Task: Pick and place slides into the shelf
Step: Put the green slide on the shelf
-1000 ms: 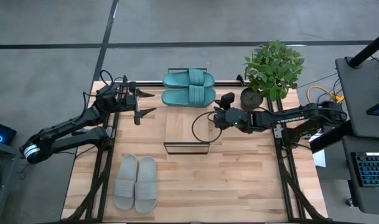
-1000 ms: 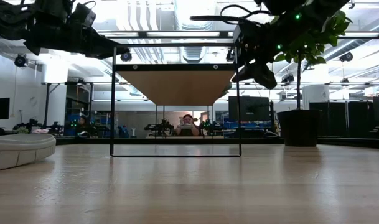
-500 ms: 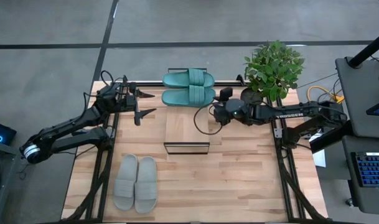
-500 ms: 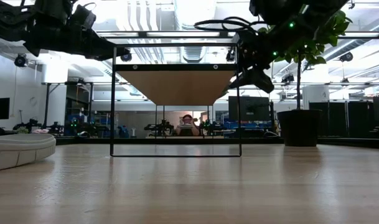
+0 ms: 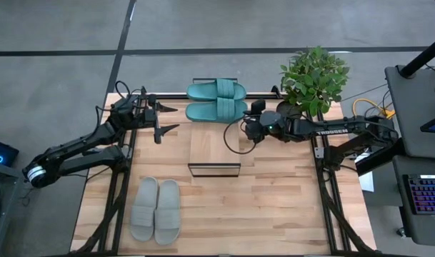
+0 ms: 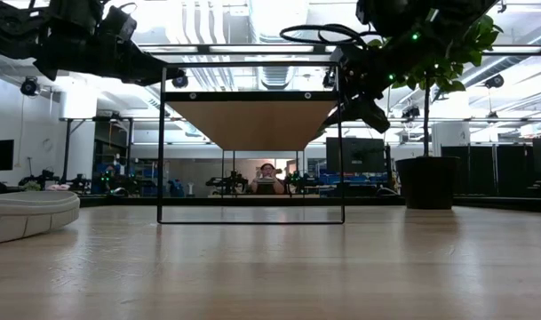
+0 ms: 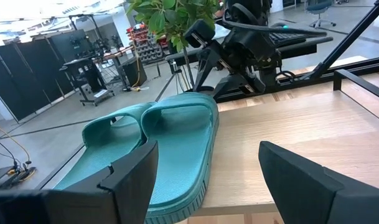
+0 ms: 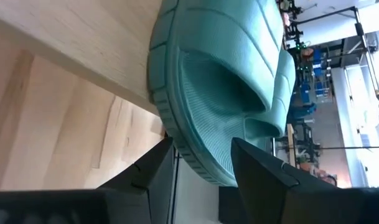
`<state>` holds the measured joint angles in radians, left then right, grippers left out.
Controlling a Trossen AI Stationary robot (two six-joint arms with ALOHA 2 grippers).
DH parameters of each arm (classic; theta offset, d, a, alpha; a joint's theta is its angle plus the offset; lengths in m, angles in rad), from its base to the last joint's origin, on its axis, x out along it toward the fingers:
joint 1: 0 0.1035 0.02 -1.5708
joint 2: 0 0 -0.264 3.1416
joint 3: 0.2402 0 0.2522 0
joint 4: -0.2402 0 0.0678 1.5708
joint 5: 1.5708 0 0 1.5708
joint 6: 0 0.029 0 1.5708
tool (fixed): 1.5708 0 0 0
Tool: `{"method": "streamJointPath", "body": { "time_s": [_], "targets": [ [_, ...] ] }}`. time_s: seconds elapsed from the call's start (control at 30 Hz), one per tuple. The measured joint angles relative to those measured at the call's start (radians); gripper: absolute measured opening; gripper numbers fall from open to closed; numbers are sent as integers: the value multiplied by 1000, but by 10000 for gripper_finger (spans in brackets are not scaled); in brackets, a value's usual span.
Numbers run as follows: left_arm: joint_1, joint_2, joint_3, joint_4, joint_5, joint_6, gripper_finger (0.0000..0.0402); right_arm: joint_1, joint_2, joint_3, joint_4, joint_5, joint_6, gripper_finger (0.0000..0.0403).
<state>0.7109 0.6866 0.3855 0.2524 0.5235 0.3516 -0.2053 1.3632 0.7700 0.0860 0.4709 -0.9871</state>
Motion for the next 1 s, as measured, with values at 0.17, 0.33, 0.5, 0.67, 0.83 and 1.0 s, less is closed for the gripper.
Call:
{"method": "streamJointPath", "body": {
  "time_s": [0.17, 0.33, 0.5, 0.67, 0.83, 1.0],
  "targets": [
    [0, 0, 0, 0, 0, 0, 262, -13, 0, 0, 0, -14, -18, 157],
    [0, 0, 0, 0, 0, 0, 262, -23, 51, 0, 37, -30, -57, 153],
    [0, 0, 0, 0, 0, 0, 262, -22, 100, 0, 133, -11, -96, 147],
    [0, 0, 0, 0, 0, 0, 262, -24, 111, 5, 154, 42, -77, 134],
    [0, 0, 0, -1, 0, 0, 262, -24, 106, 5, 152, 48, -60, 101],
    [0, 0, -3, -1, 0, 0, 262, -26, 105, 5, 149, 53, -34, 55]
  ]
}}
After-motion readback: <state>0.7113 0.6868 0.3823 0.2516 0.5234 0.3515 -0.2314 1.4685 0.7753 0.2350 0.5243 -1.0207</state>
